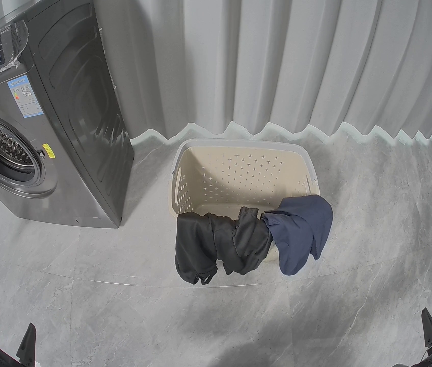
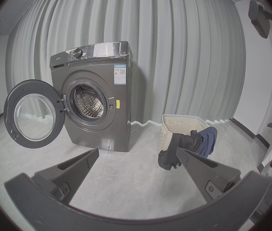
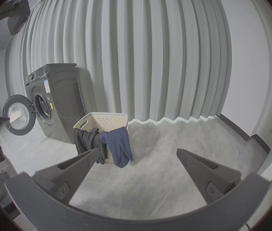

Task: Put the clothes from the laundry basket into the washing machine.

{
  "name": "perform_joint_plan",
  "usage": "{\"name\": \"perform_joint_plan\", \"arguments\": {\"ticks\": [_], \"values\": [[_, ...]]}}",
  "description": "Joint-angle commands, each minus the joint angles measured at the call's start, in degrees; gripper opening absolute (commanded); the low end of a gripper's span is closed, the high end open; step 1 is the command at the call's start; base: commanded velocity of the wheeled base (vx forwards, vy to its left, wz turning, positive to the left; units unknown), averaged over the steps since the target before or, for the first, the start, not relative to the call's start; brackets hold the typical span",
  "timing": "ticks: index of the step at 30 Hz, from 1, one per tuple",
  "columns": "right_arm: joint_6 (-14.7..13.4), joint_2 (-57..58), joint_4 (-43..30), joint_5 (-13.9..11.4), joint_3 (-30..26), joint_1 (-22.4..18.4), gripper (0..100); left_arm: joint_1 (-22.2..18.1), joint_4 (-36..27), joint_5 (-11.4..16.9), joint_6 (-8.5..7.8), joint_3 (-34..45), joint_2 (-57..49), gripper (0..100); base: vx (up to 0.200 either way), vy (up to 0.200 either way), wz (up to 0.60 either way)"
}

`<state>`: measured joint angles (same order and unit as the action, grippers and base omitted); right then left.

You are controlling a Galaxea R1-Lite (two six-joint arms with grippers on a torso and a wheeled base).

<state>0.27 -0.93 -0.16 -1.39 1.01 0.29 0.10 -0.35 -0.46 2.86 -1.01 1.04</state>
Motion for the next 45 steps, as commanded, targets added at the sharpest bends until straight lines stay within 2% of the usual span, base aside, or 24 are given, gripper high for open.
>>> {"name": "perform_joint_plan", "arguments": {"ticks": [1,7,12,15,16,17,20,21,24,26,32,39,42,45], "values": [[-0.18,0.93,-0.02,-0.10,-1.01,0.06,100,-0.01,0.00,0.02,0.04,0.84,-0.77,100,0.200,0.000,0.00],[-0.36,0.93,-0.02,0.16,-1.01,0.06,100,-0.01,0.00,0.02,0.04,0.75,-0.77,100,0.200,0.000,0.00],[0.35,0.93,0.86,-0.37,-0.48,0.06,100,-0.01,0.00,-0.06,0.04,0.84,-0.77,100,0.000,0.000,0.00],[0.08,-0.92,1.48,-0.19,7.78,0.15,100,-0.01,0.00,-0.06,0.04,0.84,-0.77,100,0.000,0.000,0.00],[0.08,-0.92,1.48,-0.19,7.78,0.15,100,-0.01,0.00,-0.06,0.04,0.84,-0.77,100,0.000,0.000,0.00],[0.08,-5.31,1.30,-0.10,12.44,0.15,100,-0.01,0.00,-0.06,0.04,0.84,-0.77,100,0.000,0.000,0.00],[-0.27,-12.34,1.39,-0.72,14.72,0.32,100,-0.01,0.00,-0.06,0.04,0.84,-0.77,100,0.000,0.000,0.00],[-0.62,-15.33,1.39,-0.90,14.63,0.67,100,-0.01,0.00,0.02,0.04,0.84,-0.77,100,0.000,0.000,0.00],[-4.49,-24.30,2.00,-1.86,13.49,1.73,100,-0.01,0.00,-0.06,0.04,0.84,-0.77,100,0.000,0.000,0.00],[-5.89,-30.36,2.80,-2.04,12.79,1.99,100,-0.01,0.00,-0.06,0.04,0.84,-0.77,100,0.000,0.000,0.00],[-5.72,-34.76,8.42,-2.13,10.50,2.17,100,-0.01,0.00,-0.06,0.04,0.84,-0.77,100,0.133,0.000,0.00],[-5.72,-35.81,8.60,-2.57,9.71,3.05,100,-0.01,0.00,0.02,0.04,0.84,-0.77,100,0.143,0.000,0.00],[-5.72,-41.35,8.95,-2.65,9.27,3.57,100,-0.01,0.00,0.02,0.04,0.84,-0.77,100,0.000,0.000,0.00],[-5.89,-46.97,9.47,-3.97,7.25,6.83,100,-0.01,0.00,0.02,0.04,0.84,-0.77,100,0.000,0.000,0.00]]}}
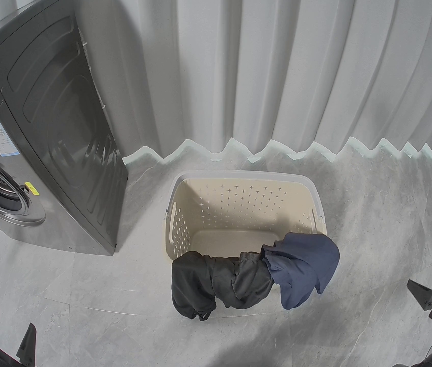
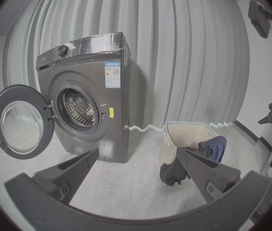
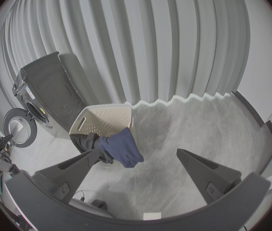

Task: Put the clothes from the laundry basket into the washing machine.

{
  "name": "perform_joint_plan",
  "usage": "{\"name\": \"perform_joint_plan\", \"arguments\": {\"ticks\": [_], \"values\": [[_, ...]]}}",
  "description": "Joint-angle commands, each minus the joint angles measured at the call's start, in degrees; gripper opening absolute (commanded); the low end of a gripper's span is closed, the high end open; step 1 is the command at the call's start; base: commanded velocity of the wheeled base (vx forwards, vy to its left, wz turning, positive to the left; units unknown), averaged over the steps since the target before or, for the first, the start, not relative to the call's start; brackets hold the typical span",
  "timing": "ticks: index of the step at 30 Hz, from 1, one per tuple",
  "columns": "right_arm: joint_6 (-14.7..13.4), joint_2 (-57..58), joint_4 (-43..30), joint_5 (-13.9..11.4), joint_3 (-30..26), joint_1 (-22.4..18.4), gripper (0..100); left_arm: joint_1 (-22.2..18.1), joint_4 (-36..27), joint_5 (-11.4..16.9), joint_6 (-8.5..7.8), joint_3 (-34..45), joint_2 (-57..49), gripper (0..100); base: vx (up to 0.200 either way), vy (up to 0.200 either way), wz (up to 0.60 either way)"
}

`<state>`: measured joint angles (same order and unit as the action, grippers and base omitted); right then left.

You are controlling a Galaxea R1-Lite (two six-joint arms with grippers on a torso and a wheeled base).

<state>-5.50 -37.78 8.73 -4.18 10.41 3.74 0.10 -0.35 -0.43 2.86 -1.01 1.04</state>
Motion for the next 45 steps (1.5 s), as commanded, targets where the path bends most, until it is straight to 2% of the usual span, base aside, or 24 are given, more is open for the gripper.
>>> {"name": "perform_joint_plan", "arguments": {"ticks": [1,4,8,13,18,28,35,41,45], "values": [[-0.39,-11.70,1.29,-1.36,-2.68,5.13,100,-0.01,0.00,-0.01,0.04,0.84,-0.77,100,0.000,0.000,0.00],[-0.30,-15.31,3.05,-1.36,-3.47,7.95,100,-0.01,0.00,-0.01,0.04,0.84,-0.77,100,0.000,0.000,0.00],[-0.39,-20.76,6.04,-1.36,-2.85,8.56,100,-0.01,0.00,-0.01,0.04,0.84,-0.77,100,0.000,0.000,0.00],[-1.45,-31.65,16.23,-1.27,-3.47,8.30,100,-0.01,0.00,-0.01,0.04,0.84,-0.77,100,0.000,0.000,0.00],[-4.35,-38.42,22.82,-1.36,-3.38,8.21,100,-0.01,0.00,-0.01,0.04,0.84,-0.77,100,-0.120,0.000,0.00],[-3.82,-48.71,28.54,-1.09,-0.13,8.65,100,-0.01,0.00,-0.01,0.04,0.84,-0.77,100,0.000,0.000,0.00],[-3.64,-56.44,32.76,-1.18,1.54,11.55,100,-0.01,0.00,-0.01,0.04,0.84,-0.77,100,0.000,0.000,0.00],[-3.91,-65.40,39.17,-0.56,3.30,14.10,100,-0.01,0.00,-0.01,0.04,0.84,-0.77,100,0.000,0.000,0.00],[-3.99,-73.32,48.66,-0.56,3.48,15.07,100,-0.01,0.00,-0.01,0.04,0.84,-0.77,100,0.000,0.000,0.00]]}}
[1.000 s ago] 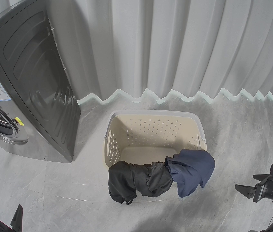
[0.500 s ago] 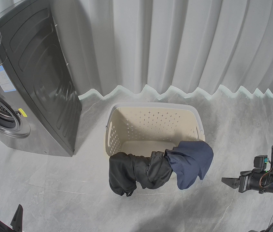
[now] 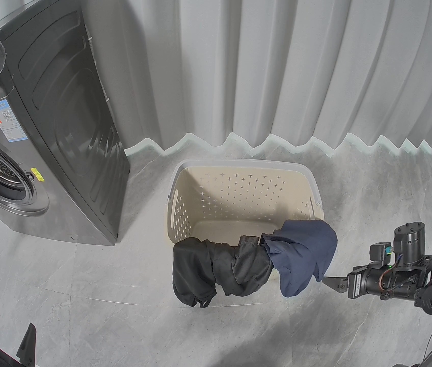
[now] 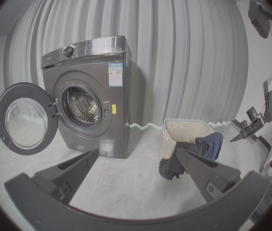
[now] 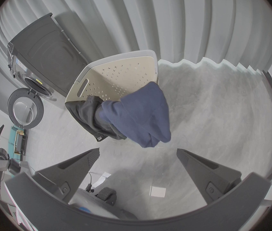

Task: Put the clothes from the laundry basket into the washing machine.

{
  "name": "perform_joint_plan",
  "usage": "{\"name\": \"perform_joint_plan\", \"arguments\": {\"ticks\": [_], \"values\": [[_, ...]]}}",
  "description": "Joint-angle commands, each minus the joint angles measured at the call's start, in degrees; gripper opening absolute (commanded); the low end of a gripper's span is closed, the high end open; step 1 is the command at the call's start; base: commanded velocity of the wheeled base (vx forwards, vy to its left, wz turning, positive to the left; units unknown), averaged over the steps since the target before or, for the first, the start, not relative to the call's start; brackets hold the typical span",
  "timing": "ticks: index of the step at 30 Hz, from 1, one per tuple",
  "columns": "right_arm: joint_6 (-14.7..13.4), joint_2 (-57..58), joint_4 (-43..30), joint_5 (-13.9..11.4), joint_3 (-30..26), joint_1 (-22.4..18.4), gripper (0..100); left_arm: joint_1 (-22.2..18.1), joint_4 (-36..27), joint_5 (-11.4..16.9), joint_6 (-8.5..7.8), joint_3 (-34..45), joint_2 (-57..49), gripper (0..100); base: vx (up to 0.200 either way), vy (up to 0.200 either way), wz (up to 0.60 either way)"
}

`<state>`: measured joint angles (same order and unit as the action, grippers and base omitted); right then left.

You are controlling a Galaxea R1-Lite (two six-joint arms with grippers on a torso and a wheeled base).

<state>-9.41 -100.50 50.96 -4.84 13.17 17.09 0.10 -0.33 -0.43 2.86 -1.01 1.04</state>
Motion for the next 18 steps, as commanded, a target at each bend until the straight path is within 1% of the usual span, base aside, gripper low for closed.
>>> {"name": "perform_joint_plan", "arguments": {"ticks": [1,2,5,8,9,15,17,18], "values": [[0.01,-11.03,6.96,0.09,0.63,1.72,100,-0.01,-0.02,-0.01,0.04,0.84,-0.77,100,0.000,0.000,0.00],[0.27,-13.58,10.22,0.09,0.63,1.72,100,-0.01,-0.02,-0.01,0.04,0.84,-0.77,100,0.000,0.000,0.00],[0.27,-16.31,13.64,0.09,0.90,1.72,100,-0.01,-0.02,-0.01,0.04,0.84,-0.77,100,0.000,0.000,0.00],[0.18,-17.19,13.99,0.09,1.51,2.16,100,-0.01,-0.02,-0.01,0.04,0.84,-0.77,100,0.000,0.000,0.00],[0.01,-17.71,14.08,0.09,2.39,2.77,100,-0.01,-0.02,-0.01,0.04,0.84,-0.77,100,0.000,0.000,0.00],[0.01,-18.68,14.08,0.18,5.64,3.39,100,-0.01,-0.02,-0.01,0.04,0.84,-0.77,100,0.000,0.000,0.00],[-0.08,-19.38,14.08,0.53,6.17,3.74,100,-0.01,-0.02,-0.01,0.04,0.84,-0.77,100,0.000,0.000,0.00],[0.01,-19.91,14.08,1.15,6.52,3.74,100,-0.01,-0.02,-0.01,0.04,0.84,-0.77,100,0.000,0.000,0.00]]}}
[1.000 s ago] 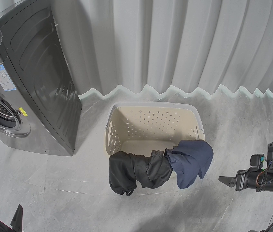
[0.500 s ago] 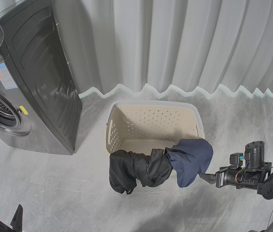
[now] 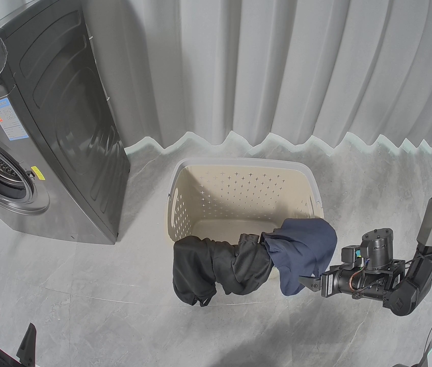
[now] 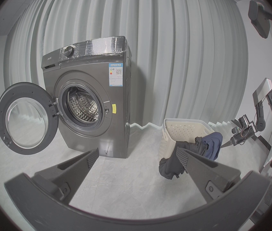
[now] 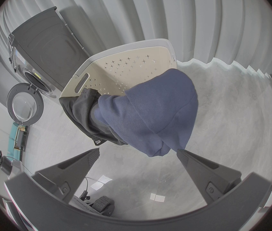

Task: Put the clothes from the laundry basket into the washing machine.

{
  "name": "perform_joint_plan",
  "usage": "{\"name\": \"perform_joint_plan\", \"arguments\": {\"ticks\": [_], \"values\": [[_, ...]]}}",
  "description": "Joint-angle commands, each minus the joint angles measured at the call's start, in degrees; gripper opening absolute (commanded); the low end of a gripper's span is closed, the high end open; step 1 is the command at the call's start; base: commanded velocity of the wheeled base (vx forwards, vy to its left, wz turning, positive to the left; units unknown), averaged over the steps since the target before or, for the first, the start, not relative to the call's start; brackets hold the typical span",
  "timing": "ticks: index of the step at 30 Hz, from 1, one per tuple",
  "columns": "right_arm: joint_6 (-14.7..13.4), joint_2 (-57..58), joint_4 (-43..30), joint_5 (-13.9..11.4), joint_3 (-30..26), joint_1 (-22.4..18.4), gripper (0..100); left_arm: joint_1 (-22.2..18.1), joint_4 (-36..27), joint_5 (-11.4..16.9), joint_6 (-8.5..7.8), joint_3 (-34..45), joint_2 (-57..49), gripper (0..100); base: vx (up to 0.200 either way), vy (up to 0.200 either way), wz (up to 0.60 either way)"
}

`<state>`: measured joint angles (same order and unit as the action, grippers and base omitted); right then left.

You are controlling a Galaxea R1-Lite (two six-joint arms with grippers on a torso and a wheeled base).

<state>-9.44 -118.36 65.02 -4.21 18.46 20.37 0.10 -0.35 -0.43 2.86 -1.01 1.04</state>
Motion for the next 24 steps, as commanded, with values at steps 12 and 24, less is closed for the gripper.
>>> {"name": "perform_joint_plan", "arguments": {"ticks": [12,24], "values": [[0.03,-6.36,2.21,1.48,4.83,0.99,100,-0.01,0.00,-0.01,0.04,0.84,-0.77,100,0.000,0.000,0.00],[-0.06,-8.64,2.30,1.48,7.82,0.72,100,-0.01,0.00,-0.01,0.04,0.84,-0.77,100,0.000,0.000,0.00]]}}
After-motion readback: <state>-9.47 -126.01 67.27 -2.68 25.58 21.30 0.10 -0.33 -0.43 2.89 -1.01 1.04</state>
